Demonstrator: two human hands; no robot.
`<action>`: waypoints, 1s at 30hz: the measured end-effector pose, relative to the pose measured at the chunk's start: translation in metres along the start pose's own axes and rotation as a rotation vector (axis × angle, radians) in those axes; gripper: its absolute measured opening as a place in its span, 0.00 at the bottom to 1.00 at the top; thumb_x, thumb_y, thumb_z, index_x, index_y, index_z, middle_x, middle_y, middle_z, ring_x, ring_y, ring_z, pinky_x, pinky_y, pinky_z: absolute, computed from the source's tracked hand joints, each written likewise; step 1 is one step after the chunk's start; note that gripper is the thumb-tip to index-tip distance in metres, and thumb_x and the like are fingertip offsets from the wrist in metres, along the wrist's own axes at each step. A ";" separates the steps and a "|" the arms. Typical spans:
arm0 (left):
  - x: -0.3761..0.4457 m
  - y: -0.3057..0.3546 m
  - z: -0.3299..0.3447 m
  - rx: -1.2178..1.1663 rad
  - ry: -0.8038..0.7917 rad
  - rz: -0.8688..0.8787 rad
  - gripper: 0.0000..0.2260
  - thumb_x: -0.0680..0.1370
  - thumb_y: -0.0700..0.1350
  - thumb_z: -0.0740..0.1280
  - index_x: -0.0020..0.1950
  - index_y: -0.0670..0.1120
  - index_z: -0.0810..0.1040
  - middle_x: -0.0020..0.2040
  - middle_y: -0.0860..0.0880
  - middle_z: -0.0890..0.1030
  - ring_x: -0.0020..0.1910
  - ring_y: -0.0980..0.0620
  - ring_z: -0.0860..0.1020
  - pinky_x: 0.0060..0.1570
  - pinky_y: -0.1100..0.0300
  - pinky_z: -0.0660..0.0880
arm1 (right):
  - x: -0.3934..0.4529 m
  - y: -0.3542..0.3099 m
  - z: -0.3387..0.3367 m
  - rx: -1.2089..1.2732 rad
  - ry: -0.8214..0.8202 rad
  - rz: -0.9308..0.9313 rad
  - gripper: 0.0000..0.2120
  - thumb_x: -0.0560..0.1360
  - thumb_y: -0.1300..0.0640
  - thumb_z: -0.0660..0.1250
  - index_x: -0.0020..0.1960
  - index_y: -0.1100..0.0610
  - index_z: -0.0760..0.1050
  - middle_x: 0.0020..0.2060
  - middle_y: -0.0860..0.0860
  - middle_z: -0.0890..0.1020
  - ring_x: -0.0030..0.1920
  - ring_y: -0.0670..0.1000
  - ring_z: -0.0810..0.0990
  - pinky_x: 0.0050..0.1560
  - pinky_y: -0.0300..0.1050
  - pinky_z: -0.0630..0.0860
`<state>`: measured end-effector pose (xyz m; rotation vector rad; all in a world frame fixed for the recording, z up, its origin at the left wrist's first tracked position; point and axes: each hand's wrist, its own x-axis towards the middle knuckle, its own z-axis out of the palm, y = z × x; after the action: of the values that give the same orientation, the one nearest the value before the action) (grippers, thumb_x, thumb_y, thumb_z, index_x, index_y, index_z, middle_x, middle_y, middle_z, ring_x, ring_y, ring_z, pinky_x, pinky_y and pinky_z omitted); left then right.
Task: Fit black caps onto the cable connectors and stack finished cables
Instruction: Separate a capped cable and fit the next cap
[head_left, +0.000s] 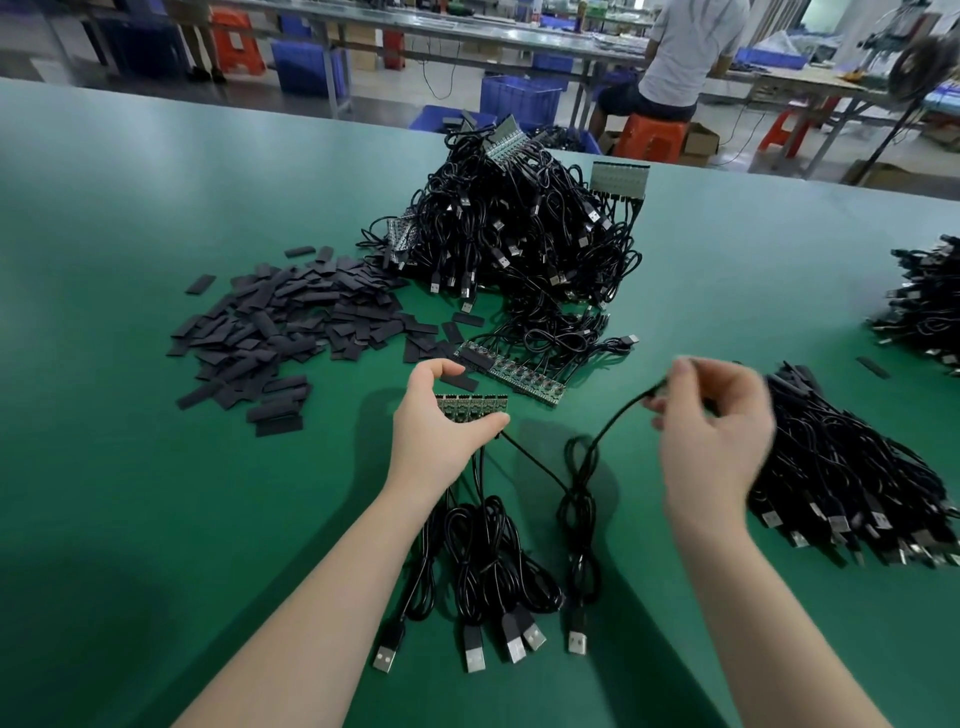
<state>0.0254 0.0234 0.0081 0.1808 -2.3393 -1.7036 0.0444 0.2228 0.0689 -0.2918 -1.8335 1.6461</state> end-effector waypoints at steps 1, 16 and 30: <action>-0.001 0.000 0.000 0.002 0.007 -0.001 0.25 0.66 0.48 0.79 0.51 0.63 0.67 0.52 0.68 0.70 0.48 0.86 0.61 0.40 0.86 0.59 | 0.004 -0.009 -0.006 0.052 0.054 -0.040 0.05 0.80 0.58 0.66 0.47 0.51 0.73 0.44 0.52 0.80 0.40 0.51 0.83 0.42 0.43 0.78; 0.007 0.030 -0.029 0.191 0.197 0.207 0.21 0.79 0.50 0.67 0.71 0.52 0.69 0.64 0.59 0.68 0.65 0.56 0.69 0.67 0.51 0.66 | 0.014 -0.066 0.010 0.650 -0.291 0.305 0.03 0.78 0.59 0.68 0.47 0.55 0.75 0.38 0.46 0.83 0.41 0.56 0.86 0.43 0.45 0.81; 0.029 -0.018 -0.105 0.931 0.178 -0.277 0.15 0.78 0.46 0.70 0.64 0.46 0.79 0.57 0.41 0.77 0.55 0.39 0.75 0.46 0.47 0.77 | -0.026 0.038 0.021 -0.273 -0.480 -0.008 0.08 0.75 0.56 0.73 0.45 0.43 0.78 0.38 0.36 0.82 0.38 0.39 0.81 0.40 0.28 0.73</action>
<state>0.0241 -0.0856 0.0251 0.7963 -2.8510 -0.5010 0.0423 0.1982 0.0242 0.0024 -2.4190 1.5506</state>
